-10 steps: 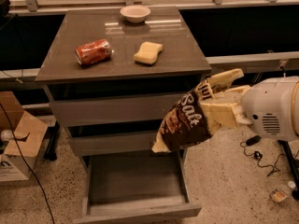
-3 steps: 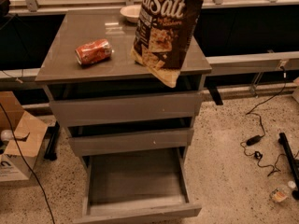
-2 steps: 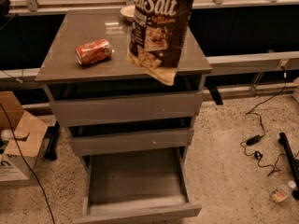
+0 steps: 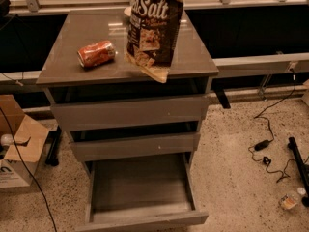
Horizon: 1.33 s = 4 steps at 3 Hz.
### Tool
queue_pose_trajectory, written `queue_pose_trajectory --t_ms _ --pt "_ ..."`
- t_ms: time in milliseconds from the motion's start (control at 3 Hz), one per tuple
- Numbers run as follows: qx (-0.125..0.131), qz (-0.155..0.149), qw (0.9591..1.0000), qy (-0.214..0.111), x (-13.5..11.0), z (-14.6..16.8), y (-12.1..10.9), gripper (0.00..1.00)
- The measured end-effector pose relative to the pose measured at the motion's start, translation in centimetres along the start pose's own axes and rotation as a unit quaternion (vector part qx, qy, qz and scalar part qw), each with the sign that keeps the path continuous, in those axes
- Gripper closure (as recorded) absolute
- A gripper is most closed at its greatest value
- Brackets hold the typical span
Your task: Pick brown chip bag from bottom drawer and place on counter
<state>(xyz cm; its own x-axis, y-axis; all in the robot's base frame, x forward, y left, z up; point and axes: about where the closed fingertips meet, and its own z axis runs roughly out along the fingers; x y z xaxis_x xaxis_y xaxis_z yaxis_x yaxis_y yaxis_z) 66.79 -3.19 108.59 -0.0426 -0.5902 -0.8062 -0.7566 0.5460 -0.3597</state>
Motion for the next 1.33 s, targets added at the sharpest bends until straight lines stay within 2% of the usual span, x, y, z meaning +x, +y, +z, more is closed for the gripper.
queue_pose_trajectory --t_ms 667,1333 --pt "-0.015 0.015 0.9997 0.014 1.2 6.1 -1.9 1.0" --pt "-0.048 0.034 0.9982 0.01 1.1 12.6 -2.3 1.0"
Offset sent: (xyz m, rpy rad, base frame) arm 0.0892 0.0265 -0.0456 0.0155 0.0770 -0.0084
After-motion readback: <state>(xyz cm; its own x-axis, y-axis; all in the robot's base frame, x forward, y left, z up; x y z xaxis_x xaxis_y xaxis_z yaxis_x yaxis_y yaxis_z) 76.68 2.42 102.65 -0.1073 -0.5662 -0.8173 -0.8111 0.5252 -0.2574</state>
